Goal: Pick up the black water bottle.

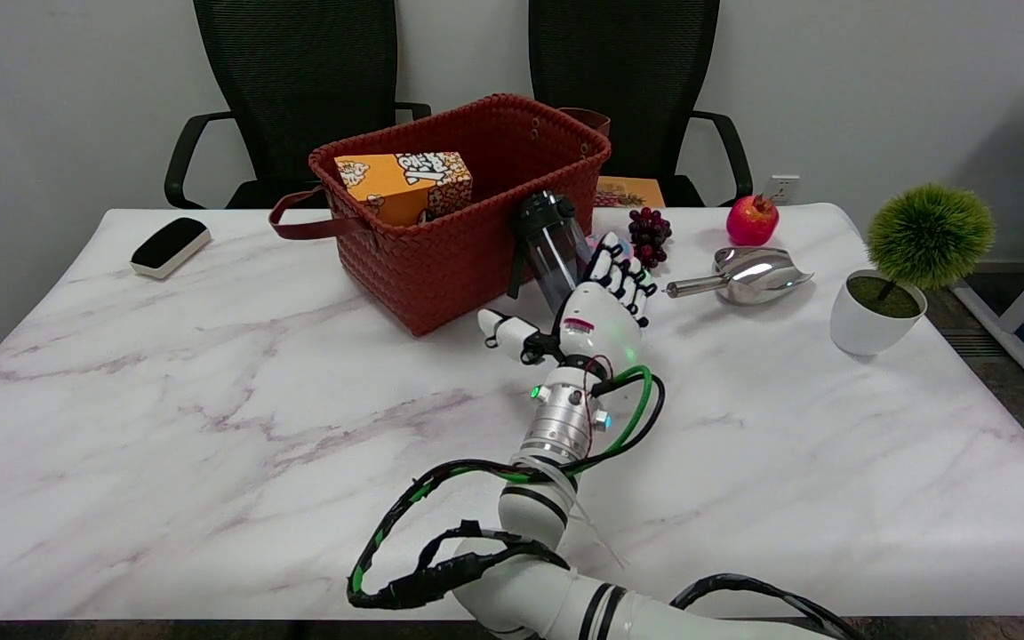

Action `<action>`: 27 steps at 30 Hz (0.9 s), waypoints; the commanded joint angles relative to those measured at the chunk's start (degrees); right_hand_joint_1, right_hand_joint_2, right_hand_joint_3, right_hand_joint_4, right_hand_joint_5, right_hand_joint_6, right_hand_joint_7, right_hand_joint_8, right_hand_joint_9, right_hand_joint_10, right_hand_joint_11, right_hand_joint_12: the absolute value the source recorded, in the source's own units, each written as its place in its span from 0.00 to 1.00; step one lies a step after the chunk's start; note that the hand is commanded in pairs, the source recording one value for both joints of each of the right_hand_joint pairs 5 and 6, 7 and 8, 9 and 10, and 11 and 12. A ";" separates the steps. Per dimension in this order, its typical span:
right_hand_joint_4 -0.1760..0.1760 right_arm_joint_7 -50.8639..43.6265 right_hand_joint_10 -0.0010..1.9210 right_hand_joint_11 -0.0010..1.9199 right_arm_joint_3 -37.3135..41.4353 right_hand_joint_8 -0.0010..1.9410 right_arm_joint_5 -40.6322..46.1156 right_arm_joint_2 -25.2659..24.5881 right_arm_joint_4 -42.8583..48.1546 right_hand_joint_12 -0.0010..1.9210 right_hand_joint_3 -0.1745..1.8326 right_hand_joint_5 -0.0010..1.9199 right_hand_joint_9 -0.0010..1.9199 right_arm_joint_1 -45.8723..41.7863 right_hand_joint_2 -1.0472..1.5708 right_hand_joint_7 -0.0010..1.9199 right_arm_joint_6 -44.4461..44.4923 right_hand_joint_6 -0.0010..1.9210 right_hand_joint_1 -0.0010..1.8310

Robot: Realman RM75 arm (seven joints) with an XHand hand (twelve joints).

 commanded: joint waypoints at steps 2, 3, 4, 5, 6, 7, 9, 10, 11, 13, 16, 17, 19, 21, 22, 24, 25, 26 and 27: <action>0.50 1.80 0.00 0.00 0.68 0.06 3.29 0.60 -0.54 0.00 0.11 0.00 0.00 0.43 0.62 0.06 -1.00 0.00 0.48; 0.50 2.11 0.00 0.00 0.70 0.06 3.35 0.61 -0.54 0.00 0.11 0.00 0.00 0.43 0.62 0.06 -1.13 0.00 0.48; 0.50 2.62 0.00 0.00 0.76 0.06 3.35 0.68 -0.60 0.00 0.11 0.00 0.00 0.43 0.62 0.06 -1.40 0.00 0.48; 0.50 3.06 0.00 0.00 0.78 0.06 3.35 0.88 -0.62 0.00 0.11 0.00 0.00 0.43 0.62 0.06 -1.53 0.00 0.48; 0.50 3.21 0.00 0.00 0.78 0.06 3.35 1.00 -0.62 0.00 0.10 0.00 0.00 0.43 0.62 0.06 -1.61 0.00 0.48; 0.50 3.29 0.00 0.00 0.91 0.06 3.42 1.08 -0.62 0.00 0.10 0.00 0.00 0.43 0.62 0.06 -1.63 0.00 0.48; 0.50 3.37 0.00 0.00 1.16 0.06 3.43 1.09 -0.62 0.00 0.10 0.00 0.00 0.49 0.62 0.06 -1.63 0.00 0.48; 0.50 3.38 0.00 0.00 1.45 0.06 3.43 1.16 -0.62 0.00 0.10 0.00 0.00 0.51 0.62 0.06 -1.83 0.00 0.48; 0.50 3.45 0.00 0.00 1.71 0.06 3.43 1.24 -0.62 0.00 0.10 0.00 0.00 0.51 0.62 0.06 -2.29 0.00 0.48; 0.50 3.46 0.00 0.00 2.22 0.06 3.43 1.32 -0.62 0.00 0.10 0.00 0.00 0.57 0.63 0.06 -3.04 0.00 0.48; 0.50 3.46 0.00 0.00 3.19 0.06 3.43 1.33 -0.62 0.00 0.10 0.00 0.00 0.65 0.63 0.06 -4.13 0.00 0.48; 0.50 3.46 0.00 0.00 3.32 0.05 3.43 1.33 -0.62 0.00 0.10 0.00 0.00 0.67 0.63 0.06 -4.25 0.00 0.48; 0.50 3.46 0.00 0.00 3.49 0.05 3.43 1.41 -0.68 0.00 0.10 0.00 0.00 0.81 0.63 0.05 -4.26 0.00 0.48; 0.50 3.46 0.00 0.00 3.49 0.05 3.43 1.56 -0.70 0.00 0.10 0.00 0.00 0.96 0.63 0.05 -4.26 0.00 0.48; 0.50 3.53 0.00 0.00 3.49 0.05 3.43 1.57 -0.76 0.00 0.10 0.00 0.00 1.05 0.63 0.05 -4.26 0.00 0.48; 0.50 3.99 0.00 0.00 3.49 0.05 3.43 1.57 -1.00 0.00 0.10 0.00 0.00 1.14 0.63 0.05 -4.26 0.00 0.48; 0.50 4.09 0.00 0.00 3.49 0.05 3.43 1.64 -1.08 0.00 0.10 0.00 0.00 1.21 0.63 0.05 -4.33 0.00 0.48; 0.50 4.10 0.00 0.00 3.49 0.05 3.57 1.65 -1.09 0.00 0.10 0.00 0.00 1.22 0.63 0.05 -4.34 0.00 0.48; 0.50 4.10 0.00 0.00 3.49 0.05 3.92 1.78 -1.09 0.00 0.10 0.00 0.00 1.29 0.63 0.05 -4.34 0.00 0.48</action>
